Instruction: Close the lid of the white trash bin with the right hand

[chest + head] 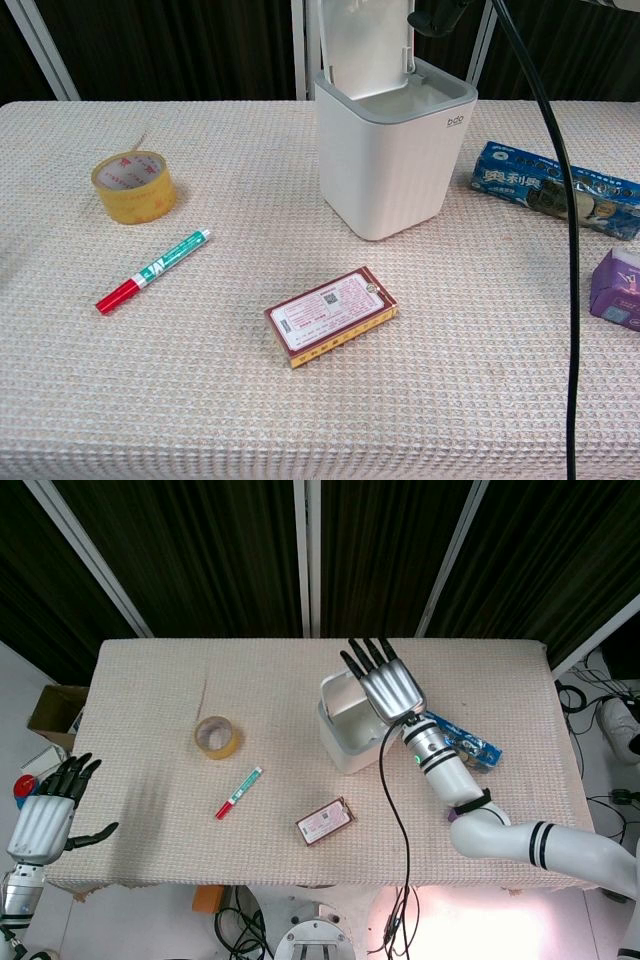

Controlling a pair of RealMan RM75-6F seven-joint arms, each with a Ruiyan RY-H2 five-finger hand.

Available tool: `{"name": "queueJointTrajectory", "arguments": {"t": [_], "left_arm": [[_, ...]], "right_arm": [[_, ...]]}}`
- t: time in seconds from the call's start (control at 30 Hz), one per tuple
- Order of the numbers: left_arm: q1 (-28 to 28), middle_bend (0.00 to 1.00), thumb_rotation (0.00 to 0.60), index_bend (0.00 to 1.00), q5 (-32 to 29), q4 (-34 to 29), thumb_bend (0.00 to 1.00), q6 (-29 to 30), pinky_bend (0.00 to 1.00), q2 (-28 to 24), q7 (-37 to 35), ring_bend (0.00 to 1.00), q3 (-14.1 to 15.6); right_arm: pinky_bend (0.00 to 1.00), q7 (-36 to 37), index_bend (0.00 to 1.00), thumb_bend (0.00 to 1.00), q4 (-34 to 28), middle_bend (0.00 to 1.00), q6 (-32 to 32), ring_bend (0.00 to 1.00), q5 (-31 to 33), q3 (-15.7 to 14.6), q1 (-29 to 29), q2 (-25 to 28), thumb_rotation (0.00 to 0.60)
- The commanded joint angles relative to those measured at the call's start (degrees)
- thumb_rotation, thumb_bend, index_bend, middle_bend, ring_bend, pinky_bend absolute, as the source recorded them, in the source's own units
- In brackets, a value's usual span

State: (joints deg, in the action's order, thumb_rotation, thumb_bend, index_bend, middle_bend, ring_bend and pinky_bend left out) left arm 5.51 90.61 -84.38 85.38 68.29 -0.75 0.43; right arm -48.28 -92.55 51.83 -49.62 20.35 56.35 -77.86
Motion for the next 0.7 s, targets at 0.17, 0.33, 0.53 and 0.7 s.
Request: {"name": "queueJointTrajectory", "arguments": {"t": [0.17, 0.33, 0.53, 0.7], "left_arm": [[-0.09, 0.05, 0.425, 0.08, 0.09, 0.07, 0.16, 0.09, 0.21, 0.14, 0.18, 0.04, 0.16], [0.0, 0.05, 0.425, 0.08, 0.17, -0.05, 0.16, 0.14, 0.21, 0.23, 0.46, 0.04, 0.1], [0.2, 0.05, 0.425, 0.08, 0.13, -0.09, 0.16, -0.32, 0.21, 0.25, 0.72, 0.04, 0.2], [0.17, 0.05, 0.425, 0.08, -0.38, -0.09, 0.16, -0.52, 0.21, 0.01, 0.69, 0.04, 0.1]], "right_arm": [[0.0, 1.9, 0.0, 0.44, 0.11, 0.0, 1.06, 0.0, -0.13, -1.77, 0.79, 0.24, 0.6], [0.0, 3.23, 0.0, 0.44, -0.37, 0.0, 1.71, 0.0, -0.67, -2.84, 1.12, 0.81, 0.6], [0.0, 5.82, 0.0, 0.47, -0.16, 0.0, 1.57, 0.0, -2.57, -3.89, 1.43, 1.22, 0.6], [0.0, 9.93, 0.0, 0.59, -1.74, 0.0, -0.59, 0.0, 0.18, -3.1, 1.94, 1.55, 0.6]]}}
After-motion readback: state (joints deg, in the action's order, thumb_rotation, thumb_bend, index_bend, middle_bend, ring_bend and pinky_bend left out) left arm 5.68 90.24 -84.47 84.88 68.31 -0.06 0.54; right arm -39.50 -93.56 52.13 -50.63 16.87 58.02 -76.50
